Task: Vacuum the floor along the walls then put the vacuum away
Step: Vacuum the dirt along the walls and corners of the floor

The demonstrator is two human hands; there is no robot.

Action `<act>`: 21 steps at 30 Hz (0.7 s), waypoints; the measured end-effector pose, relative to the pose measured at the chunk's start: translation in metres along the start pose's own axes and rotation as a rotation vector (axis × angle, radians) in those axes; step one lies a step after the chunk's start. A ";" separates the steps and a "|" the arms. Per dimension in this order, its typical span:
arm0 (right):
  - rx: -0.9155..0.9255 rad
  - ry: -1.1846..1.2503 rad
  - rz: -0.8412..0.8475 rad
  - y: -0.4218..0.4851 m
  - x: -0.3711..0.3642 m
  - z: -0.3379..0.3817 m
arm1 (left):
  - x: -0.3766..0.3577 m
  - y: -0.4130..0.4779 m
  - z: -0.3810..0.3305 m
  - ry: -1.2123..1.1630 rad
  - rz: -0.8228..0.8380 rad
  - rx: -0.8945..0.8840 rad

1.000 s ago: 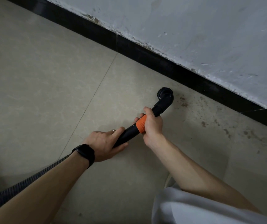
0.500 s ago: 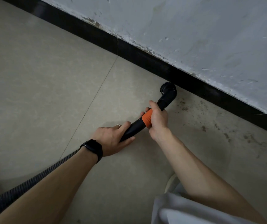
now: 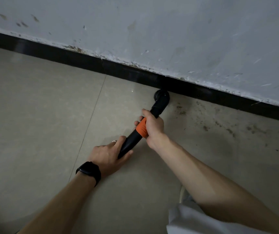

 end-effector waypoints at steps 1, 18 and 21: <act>-0.017 0.002 0.005 -0.009 0.002 -0.006 | 0.001 -0.009 0.003 0.013 0.001 -0.024; -0.118 0.013 -0.055 -0.061 0.042 -0.063 | -0.008 -0.074 -0.002 0.090 0.040 -0.202; -0.077 0.023 -0.078 -0.055 0.044 -0.058 | -0.012 -0.067 -0.006 0.073 0.027 -0.208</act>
Point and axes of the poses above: each hand's wrist, its own y-axis towards the middle knuckle, its own x-axis out of the back of the hand, z = x × y, the point moved 3 cm from there along y, towards the middle knuckle, and after that the axes turned 2 degrees about y, right-handed, at the moved point
